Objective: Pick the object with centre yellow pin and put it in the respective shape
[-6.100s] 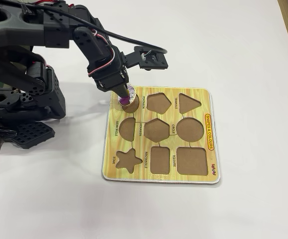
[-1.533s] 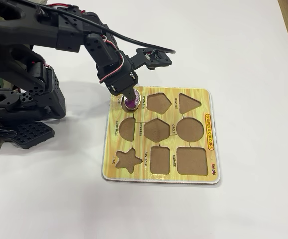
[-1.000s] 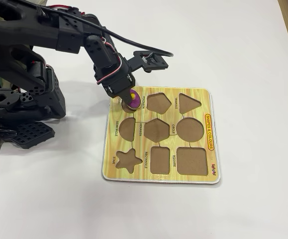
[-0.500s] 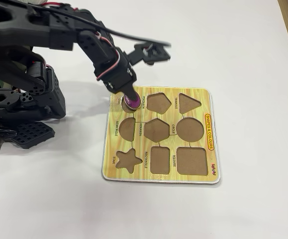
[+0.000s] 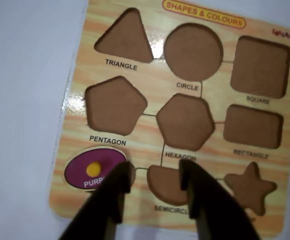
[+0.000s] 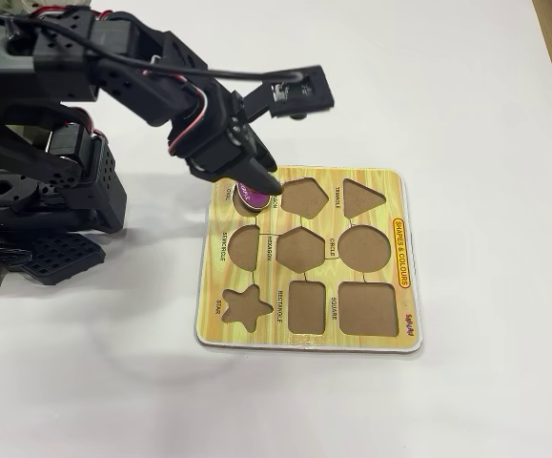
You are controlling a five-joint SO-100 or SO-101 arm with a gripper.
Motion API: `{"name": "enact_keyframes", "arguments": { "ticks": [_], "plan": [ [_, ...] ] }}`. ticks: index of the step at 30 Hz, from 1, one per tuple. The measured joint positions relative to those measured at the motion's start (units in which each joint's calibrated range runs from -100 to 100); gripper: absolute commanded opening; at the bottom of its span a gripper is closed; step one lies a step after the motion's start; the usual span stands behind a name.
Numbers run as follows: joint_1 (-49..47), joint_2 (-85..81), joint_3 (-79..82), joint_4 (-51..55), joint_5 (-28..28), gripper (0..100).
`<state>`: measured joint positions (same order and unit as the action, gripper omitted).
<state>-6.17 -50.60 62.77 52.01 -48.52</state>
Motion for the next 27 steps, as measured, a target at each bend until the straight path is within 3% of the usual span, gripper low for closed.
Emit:
{"name": "enact_keyframes", "arguments": {
  "ticks": [6, 9, 21, 27],
  "plan": [
    [0.1, -7.6, 9.9, 0.0, -11.0, 11],
    [0.0, -14.3, 15.4, 0.0, -13.5, 11],
    [7.2, -45.8, 35.2, 0.2, -14.1, 11],
    [7.4, -46.0, 35.9, 0.8, -14.0, 11]
  ]
}}
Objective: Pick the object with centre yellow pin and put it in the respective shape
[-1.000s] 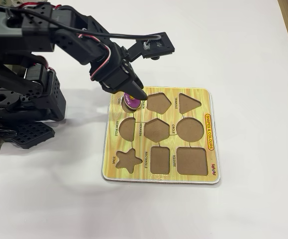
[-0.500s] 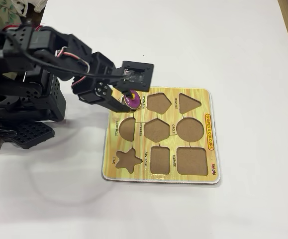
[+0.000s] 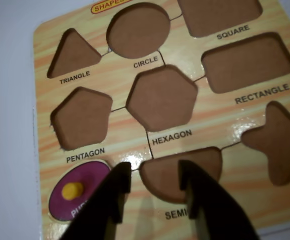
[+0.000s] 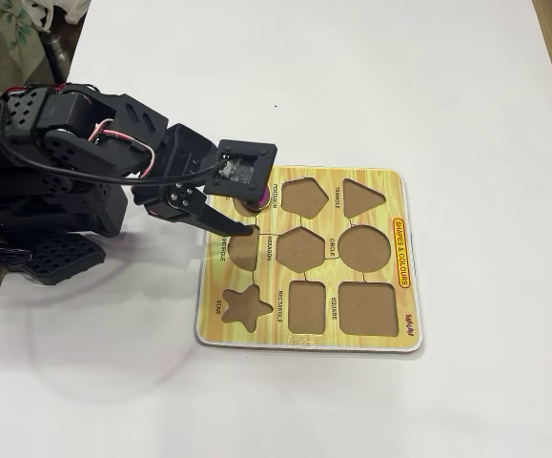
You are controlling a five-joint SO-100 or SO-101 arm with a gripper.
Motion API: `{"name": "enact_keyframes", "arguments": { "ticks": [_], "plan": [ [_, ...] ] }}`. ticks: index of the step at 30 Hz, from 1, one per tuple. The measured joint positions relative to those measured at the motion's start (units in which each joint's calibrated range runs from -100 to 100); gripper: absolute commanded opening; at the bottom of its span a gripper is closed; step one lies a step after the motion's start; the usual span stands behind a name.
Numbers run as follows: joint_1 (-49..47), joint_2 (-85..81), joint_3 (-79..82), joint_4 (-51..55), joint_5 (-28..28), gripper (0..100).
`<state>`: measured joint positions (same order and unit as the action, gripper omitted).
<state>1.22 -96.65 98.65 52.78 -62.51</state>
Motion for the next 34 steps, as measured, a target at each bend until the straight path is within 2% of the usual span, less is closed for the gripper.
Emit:
{"name": "enact_keyframes", "arguments": {
  "ticks": [6, 11, 34],
  "plan": [
    [-0.5, 0.6, 0.0, 12.0, 0.0, 11],
    [-0.4, 0.2, 0.0, 18.1, 0.3, 11],
    [-0.4, 0.2, 0.0, 19.1, 0.3, 12]
  ]
}}
